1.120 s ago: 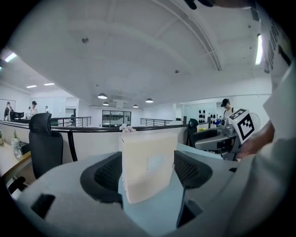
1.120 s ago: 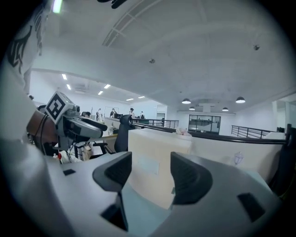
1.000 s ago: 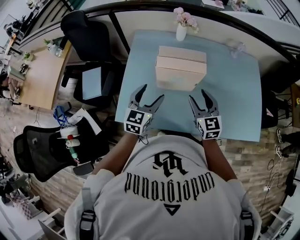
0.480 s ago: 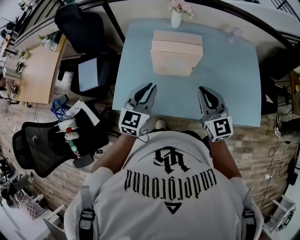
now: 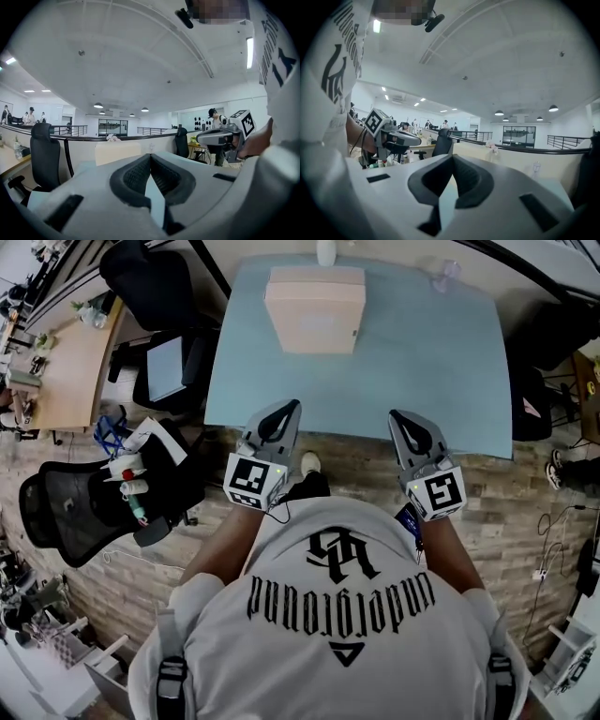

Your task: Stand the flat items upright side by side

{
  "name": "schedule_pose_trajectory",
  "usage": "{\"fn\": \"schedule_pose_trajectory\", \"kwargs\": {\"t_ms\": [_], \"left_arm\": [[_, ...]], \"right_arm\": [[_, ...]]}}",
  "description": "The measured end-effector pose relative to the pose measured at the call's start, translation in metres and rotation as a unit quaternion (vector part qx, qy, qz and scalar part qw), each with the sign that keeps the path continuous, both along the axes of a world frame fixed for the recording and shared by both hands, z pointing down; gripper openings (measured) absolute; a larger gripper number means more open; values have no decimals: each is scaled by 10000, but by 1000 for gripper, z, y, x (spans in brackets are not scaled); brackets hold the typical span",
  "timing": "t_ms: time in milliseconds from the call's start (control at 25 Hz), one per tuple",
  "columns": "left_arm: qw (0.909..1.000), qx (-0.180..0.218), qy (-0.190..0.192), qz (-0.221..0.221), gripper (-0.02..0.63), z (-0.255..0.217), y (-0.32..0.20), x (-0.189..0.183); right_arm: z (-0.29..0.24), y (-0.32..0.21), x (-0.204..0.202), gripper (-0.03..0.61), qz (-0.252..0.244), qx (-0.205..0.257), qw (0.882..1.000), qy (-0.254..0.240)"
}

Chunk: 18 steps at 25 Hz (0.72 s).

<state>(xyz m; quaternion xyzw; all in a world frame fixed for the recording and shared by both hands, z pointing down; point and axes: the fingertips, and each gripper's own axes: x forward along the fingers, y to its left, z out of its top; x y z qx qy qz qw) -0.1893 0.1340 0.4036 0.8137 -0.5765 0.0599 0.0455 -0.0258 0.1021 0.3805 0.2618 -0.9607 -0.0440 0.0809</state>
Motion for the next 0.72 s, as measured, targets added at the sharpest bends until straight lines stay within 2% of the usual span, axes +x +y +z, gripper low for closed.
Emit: {"fn": "schedule_pose_trajectory", "kwargs": {"t_ms": [400, 720], "left_arm": [[9997, 193, -120, 40, -2, -8, 106, 134], [9993, 335, -35, -173, -2, -39, 168, 175]], "right_arm": [[16, 112, 122, 5, -247, -103, 9996, 2], [5, 169, 165, 5, -241, 2, 9996, -114]]}}
